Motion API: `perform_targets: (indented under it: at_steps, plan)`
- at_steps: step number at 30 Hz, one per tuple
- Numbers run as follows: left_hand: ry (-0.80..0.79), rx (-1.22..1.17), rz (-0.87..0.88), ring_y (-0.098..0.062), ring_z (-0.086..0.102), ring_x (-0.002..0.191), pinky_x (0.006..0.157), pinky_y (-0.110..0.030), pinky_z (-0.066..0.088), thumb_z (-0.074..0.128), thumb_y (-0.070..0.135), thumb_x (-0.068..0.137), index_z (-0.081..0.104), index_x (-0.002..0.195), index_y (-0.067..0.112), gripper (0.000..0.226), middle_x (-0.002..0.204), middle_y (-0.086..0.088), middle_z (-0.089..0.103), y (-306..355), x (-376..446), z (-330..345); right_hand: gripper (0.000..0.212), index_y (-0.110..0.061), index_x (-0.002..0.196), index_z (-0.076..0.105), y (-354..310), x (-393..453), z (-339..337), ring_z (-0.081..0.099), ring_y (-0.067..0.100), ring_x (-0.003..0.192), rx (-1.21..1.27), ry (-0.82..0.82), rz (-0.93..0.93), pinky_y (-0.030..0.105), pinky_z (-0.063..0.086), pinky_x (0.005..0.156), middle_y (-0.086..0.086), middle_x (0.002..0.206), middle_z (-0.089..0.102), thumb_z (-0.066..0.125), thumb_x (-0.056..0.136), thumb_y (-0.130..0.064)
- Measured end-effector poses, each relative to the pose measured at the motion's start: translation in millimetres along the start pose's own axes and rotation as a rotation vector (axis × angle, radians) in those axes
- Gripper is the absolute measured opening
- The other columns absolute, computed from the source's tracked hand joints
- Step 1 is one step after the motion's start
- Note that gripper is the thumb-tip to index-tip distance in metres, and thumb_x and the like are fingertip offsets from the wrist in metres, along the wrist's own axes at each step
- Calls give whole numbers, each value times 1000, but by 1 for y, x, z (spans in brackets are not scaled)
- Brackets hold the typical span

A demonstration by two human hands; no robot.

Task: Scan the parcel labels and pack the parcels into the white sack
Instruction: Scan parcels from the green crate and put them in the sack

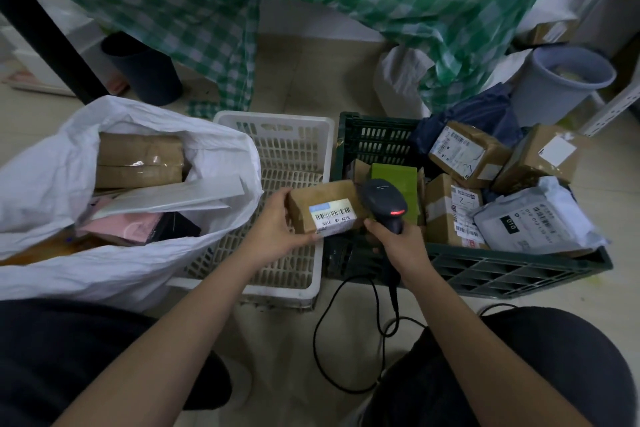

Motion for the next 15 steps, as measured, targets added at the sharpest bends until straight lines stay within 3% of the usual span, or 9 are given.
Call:
perform_targets:
  at_steps: [4, 8, 13, 15]
  plan:
    - [121, 178, 149, -8, 41, 118, 99, -22, 37, 84, 18, 70, 28, 142, 10, 92, 130, 3, 35, 24, -12, -19, 11, -9, 87, 64, -15, -36, 9, 64, 15, 62, -151, -57, -110, 29, 49, 56, 9, 72, 65, 71, 86, -17]
    - [215, 202, 232, -4, 35, 117, 97, -18, 35, 81, 14, 73, 30, 140, 8, 84, 131, -1, 35, 39, -24, -37, 19, -9, 74, 62, -23, -72, 21, 65, 23, 60, -261, -112, -164, 36, 51, 59, 10, 64, 65, 71, 85, -21]
    - [255, 214, 229, -3, 34, 120, 101, -22, 37, 81, 16, 74, 27, 142, 9, 88, 139, -5, 34, 41, -37, -56, 20, -6, 75, 59, -23, -102, 31, 60, 11, 47, -218, -92, -150, 23, 49, 49, 8, 63, 61, 69, 87, -19]
    - [263, 220, 240, -2, 35, 119, 97, -17, 34, 81, 17, 74, 27, 142, 9, 87, 140, -6, 34, 42, -43, -61, 20, -3, 75, 59, -23, -110, 32, 56, 7, 43, -215, -70, -150, 19, 46, 45, 8, 61, 59, 68, 87, -16]
Point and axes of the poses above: each hand's wrist, its own x-axis towards the middle knuckle, its own z-axis out of the palm, y = z × x, the point moved 4 cm from there along x, towards the middle knuckle
